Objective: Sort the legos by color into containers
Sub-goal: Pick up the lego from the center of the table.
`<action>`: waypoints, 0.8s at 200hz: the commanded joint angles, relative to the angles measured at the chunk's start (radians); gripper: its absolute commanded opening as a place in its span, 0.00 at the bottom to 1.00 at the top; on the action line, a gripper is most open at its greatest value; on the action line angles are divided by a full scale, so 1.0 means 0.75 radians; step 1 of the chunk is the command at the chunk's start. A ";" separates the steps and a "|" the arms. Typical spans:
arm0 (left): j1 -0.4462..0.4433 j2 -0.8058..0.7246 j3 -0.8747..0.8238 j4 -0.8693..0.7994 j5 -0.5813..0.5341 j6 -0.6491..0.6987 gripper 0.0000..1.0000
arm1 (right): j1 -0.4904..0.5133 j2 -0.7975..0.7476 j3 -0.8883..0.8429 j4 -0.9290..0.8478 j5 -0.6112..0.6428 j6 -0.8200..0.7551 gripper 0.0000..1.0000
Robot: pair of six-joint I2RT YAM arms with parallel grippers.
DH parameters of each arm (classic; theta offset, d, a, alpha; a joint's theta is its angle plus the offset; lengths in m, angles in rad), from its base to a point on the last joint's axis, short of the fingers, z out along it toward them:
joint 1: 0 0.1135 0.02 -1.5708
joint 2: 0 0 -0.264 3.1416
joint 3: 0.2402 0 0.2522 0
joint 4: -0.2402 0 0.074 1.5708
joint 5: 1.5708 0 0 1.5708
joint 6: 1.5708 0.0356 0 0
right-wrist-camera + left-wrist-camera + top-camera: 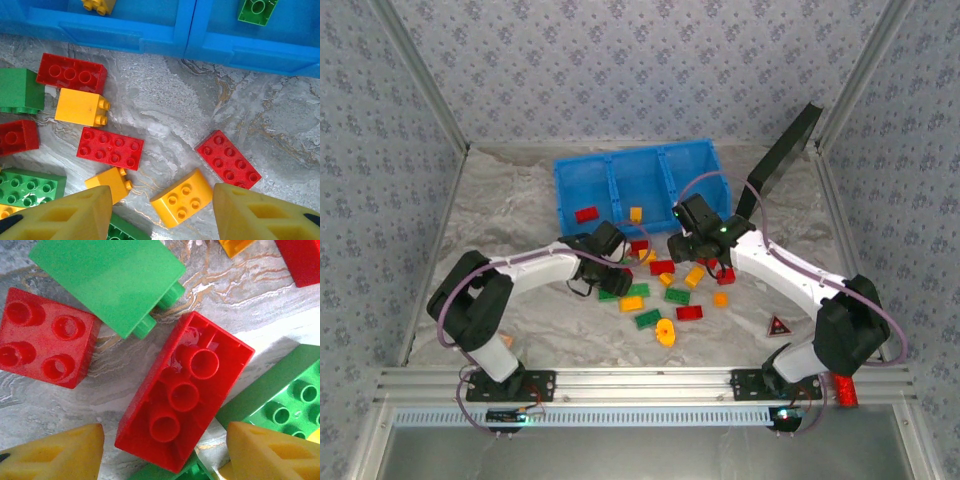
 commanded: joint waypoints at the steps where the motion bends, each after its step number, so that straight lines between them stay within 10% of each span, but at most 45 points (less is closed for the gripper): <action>1: -0.023 0.033 -0.054 -0.096 0.013 -0.026 0.65 | -0.007 0.015 -0.013 -0.006 0.010 0.018 0.57; 160: -0.027 -0.134 0.067 -0.243 -0.047 -0.016 0.26 | -0.053 -0.307 -0.272 -0.172 -0.031 0.161 0.59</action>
